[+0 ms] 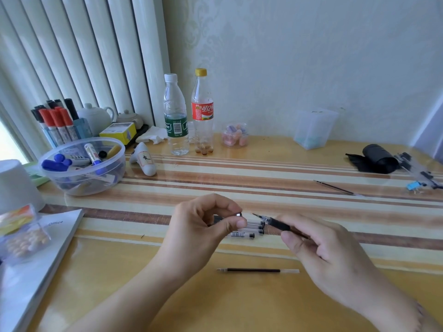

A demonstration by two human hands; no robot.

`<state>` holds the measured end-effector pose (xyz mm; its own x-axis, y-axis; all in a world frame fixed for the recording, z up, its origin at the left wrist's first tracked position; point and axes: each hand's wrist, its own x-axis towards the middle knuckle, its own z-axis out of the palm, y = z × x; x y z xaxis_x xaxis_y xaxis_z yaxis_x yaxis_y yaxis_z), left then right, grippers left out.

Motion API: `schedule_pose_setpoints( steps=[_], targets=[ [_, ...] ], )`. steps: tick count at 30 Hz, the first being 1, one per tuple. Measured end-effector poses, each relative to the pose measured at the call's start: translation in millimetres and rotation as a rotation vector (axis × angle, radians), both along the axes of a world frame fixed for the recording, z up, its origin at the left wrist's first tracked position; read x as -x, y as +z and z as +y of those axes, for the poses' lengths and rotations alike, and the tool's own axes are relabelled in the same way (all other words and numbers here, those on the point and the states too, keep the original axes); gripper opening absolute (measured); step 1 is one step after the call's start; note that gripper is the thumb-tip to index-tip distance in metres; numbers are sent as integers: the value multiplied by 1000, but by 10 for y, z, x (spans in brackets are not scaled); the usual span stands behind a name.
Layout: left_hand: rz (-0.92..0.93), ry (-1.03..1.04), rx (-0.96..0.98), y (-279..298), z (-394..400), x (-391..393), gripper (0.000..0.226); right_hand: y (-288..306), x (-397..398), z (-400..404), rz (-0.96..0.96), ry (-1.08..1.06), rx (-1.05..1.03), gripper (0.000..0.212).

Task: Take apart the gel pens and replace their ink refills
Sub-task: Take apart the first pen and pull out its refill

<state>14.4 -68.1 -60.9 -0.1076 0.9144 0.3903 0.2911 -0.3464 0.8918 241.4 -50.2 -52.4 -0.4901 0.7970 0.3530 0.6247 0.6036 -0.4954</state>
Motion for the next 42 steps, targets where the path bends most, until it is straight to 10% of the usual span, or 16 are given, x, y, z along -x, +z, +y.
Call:
schedule_pose_setpoints(
  steps=[14,31,42],
  targets=[
    [358,-14,-2,-11,-86,-82,15,80,67,-90,-145,-38,-149,20],
    [287,-20,15,-55,-36,-49,14,22,67,-63,-96,-31,-29,33],
    [395,-128,82,-33,-21,-11,19,4,65,-31,-37,-70,-304,15]
  ],
)
